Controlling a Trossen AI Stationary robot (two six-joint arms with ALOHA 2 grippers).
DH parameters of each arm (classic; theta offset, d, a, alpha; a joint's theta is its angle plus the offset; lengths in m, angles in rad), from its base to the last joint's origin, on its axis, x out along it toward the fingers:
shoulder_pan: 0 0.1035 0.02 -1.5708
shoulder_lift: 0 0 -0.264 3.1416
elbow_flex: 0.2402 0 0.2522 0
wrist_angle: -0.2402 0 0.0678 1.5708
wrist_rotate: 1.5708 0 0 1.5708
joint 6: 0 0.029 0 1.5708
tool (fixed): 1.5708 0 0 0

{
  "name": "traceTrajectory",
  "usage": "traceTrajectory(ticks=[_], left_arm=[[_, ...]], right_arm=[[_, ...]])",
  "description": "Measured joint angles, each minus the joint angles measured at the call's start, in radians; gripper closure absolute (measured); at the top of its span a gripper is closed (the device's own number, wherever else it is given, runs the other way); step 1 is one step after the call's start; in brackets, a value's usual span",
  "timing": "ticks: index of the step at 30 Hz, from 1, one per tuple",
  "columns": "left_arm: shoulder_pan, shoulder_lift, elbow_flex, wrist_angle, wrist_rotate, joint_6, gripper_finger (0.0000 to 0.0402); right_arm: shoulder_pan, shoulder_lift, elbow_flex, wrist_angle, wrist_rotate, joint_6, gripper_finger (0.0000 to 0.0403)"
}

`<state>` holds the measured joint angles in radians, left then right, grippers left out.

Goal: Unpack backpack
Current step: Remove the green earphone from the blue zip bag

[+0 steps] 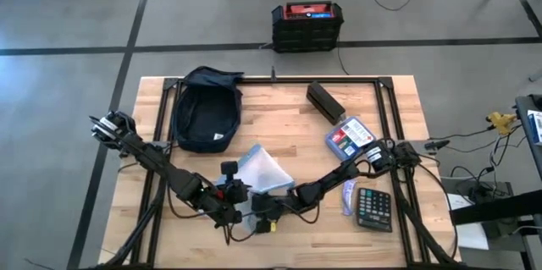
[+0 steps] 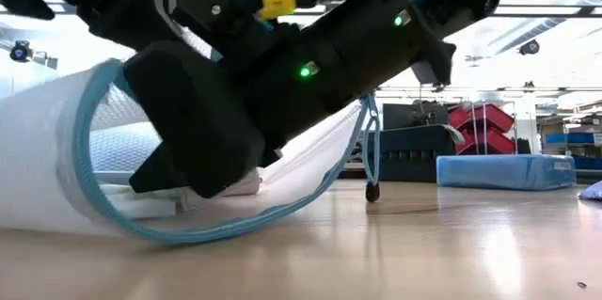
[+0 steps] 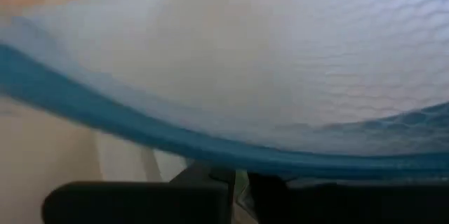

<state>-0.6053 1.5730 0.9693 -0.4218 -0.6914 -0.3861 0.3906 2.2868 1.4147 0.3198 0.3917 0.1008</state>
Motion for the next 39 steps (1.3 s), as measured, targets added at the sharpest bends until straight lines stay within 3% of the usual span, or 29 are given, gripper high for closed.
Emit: traceTrajectory(ticks=[7, 12, 17, 21, 25, 30, 34, 39], left_arm=[[-0.014, -0.020, -0.091, -0.004, -0.003, -0.082, 0.0401], [-0.016, -0.057, -0.137, 0.048, -0.005, -0.090, 0.0401], [-0.018, -0.088, -0.148, 0.120, -0.006, -0.040, 0.0401], [-0.021, -0.112, -0.148, 0.142, -0.006, -0.014, 0.0401], [-0.021, -0.128, -0.148, 0.153, -0.007, -0.004, 0.0401], [-0.021, -0.128, -0.148, 0.182, -0.007, 0.010, 0.0401], [-0.021, -0.128, -0.150, 0.191, -0.007, 0.011, 0.0401], [-0.021, -0.129, -0.177, 0.194, -0.009, 0.008, 0.0401]], right_arm=[[0.041, -0.083, -0.015, -0.209, 0.020, -0.037, 0.0395], [0.059, -0.079, -0.019, -0.081, 0.009, -0.091, 0.0372], [0.043, -0.037, -0.018, 0.072, -0.007, -0.102, 0.0305], [0.020, -0.017, -0.012, 0.092, -0.020, -0.096, 0.0232], [-0.001, 0.024, -0.001, 0.141, -0.104, -0.091, 0.0165], [-0.025, 0.076, 0.075, 0.090, -0.157, -0.061, 0.0114], [-0.036, 0.096, 0.120, -0.008, -0.129, -0.041, 0.0152], [-0.035, 0.082, 0.119, -0.064, -0.068, -0.033, 0.0312]])
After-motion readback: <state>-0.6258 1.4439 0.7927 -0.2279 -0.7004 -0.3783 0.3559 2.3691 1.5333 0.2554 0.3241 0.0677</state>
